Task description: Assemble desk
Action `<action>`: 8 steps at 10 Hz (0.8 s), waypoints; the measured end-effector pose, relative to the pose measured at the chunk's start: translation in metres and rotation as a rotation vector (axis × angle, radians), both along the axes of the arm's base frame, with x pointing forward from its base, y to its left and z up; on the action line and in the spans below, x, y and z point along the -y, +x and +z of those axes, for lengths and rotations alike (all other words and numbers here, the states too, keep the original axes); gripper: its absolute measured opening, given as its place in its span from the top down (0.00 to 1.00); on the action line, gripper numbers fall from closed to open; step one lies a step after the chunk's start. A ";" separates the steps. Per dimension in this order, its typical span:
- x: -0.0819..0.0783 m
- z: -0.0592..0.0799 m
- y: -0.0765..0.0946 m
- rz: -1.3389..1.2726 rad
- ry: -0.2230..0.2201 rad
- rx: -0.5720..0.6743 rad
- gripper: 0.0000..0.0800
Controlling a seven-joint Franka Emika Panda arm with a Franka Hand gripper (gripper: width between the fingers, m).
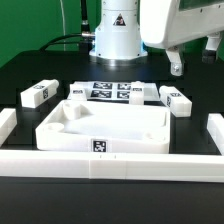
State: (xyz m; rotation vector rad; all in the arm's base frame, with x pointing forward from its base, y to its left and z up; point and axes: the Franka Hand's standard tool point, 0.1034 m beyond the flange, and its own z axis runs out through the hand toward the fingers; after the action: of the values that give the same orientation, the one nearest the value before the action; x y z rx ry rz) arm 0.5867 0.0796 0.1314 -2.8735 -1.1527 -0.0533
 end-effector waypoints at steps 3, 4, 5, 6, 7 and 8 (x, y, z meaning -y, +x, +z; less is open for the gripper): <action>0.000 0.000 0.000 0.000 0.000 0.000 0.19; 0.001 -0.002 -0.002 0.002 -0.001 -0.004 0.19; 0.009 -0.011 -0.011 0.082 -0.003 0.027 0.19; 0.019 -0.019 -0.023 0.168 -0.012 0.038 0.19; 0.029 -0.029 -0.033 0.240 -0.024 0.071 0.19; 0.039 -0.039 -0.047 0.229 -0.026 0.061 0.19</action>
Offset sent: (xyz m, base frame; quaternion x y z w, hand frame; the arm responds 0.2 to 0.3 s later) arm 0.0000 0.0000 0.0000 0.0000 0.0000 0.0000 1.0000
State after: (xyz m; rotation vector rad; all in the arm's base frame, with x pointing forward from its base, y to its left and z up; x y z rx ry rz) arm 0.5396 0.0407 0.0926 -2.7578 -1.4952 -0.1186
